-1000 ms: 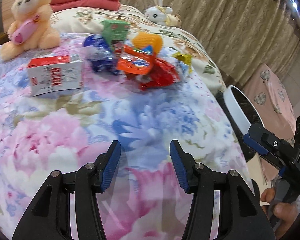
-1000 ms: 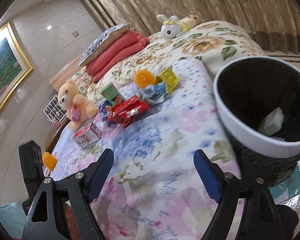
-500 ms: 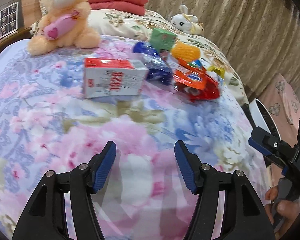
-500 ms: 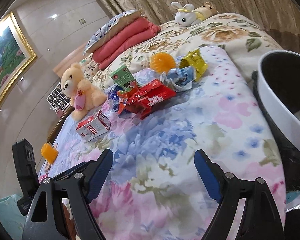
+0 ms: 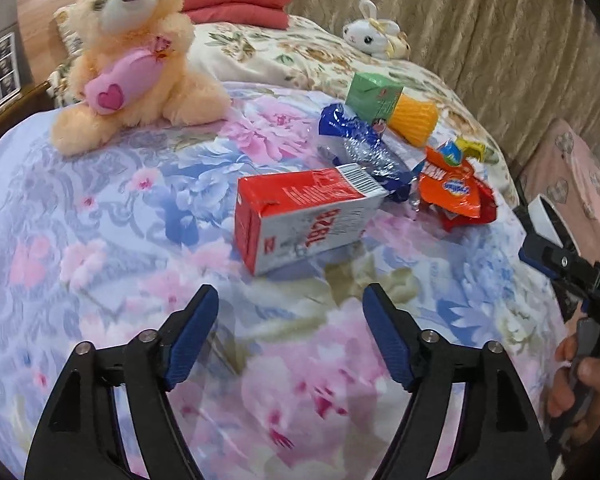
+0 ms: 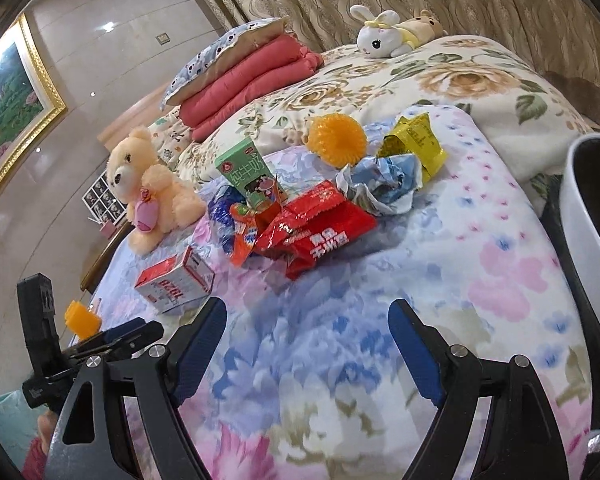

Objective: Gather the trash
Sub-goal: 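Move both grippers back toward the red milk carton and red snack bag, then grasp the red milk carton with the left gripper while the right grasps the red snack bag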

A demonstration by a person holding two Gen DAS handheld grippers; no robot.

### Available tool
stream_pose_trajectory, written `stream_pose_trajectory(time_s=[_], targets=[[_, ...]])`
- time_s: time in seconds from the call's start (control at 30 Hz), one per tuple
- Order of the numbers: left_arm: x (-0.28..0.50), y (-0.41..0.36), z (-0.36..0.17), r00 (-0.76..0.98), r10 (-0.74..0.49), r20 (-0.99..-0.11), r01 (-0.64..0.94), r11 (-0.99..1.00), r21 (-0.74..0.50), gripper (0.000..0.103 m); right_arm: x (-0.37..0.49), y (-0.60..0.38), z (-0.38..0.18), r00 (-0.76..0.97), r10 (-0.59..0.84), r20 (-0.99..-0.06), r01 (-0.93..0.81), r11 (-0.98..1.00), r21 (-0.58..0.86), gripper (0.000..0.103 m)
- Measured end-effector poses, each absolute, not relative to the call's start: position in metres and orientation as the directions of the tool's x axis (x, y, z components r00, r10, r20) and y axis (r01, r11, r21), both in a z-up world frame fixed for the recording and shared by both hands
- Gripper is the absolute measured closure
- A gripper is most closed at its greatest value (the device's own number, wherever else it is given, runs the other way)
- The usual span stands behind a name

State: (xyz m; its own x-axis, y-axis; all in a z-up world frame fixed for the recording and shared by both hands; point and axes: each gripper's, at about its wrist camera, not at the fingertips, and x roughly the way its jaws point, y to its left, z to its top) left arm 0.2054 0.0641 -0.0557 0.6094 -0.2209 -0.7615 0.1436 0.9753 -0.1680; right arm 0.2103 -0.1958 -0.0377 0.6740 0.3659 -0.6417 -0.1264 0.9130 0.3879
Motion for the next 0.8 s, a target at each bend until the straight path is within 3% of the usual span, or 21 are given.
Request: stream_pose_trajectory(time_s=[0.4, 0.5, 0.6, 0.63, 0.7, 0.77, 0.8], targets=[[0.247, 0.071, -0.061, 0.599, -0.236, -0.765, 0.211, 0.968, -0.134, 0.024, 0.246, -0.191, -0.046, 0.664, 0.346, -0.663, -0.104, 0.92, 0.377, 0.02], [0.251, 0.067, -0.061, 0.596, -0.268, -0.757, 0.238, 0.959, -0.152, 0.024, 0.252, -0.191, -0.049, 0.662, 0.34, -0.668, -0.095, 0.922, 0.375, 0.025], [0.249, 0.059, -0.057, 0.62, -0.271, -0.736, 0.258, 0.957, -0.135, 0.024, 0.256, -0.19, -0.05, 0.662, 0.33, -0.673, -0.088, 0.926, 0.367, 0.045], [0.248, 0.057, -0.055, 0.627, -0.274, -0.729, 0.266, 0.955, -0.13, 0.025, 0.257, -0.189, -0.051, 0.659, 0.323, -0.679, -0.086, 0.929, 0.359, 0.057], [0.245, 0.052, -0.053, 0.635, -0.276, -0.721, 0.281, 0.953, -0.117, 0.038, 0.257, -0.189, -0.052, 0.655, 0.325, -0.682, -0.088, 0.929, 0.359, 0.076], [0.245, 0.046, -0.055, 0.624, -0.279, -0.73, 0.297, 0.949, -0.108, 0.063, 0.255, -0.189, -0.051, 0.656, 0.329, -0.679, -0.095, 0.929, 0.358, 0.09], [0.243, 0.044, -0.056, 0.62, -0.276, -0.734, 0.296, 0.949, -0.106, 0.063, 0.252, -0.189, -0.051, 0.659, 0.331, -0.676, -0.099, 0.929, 0.357, 0.091]])
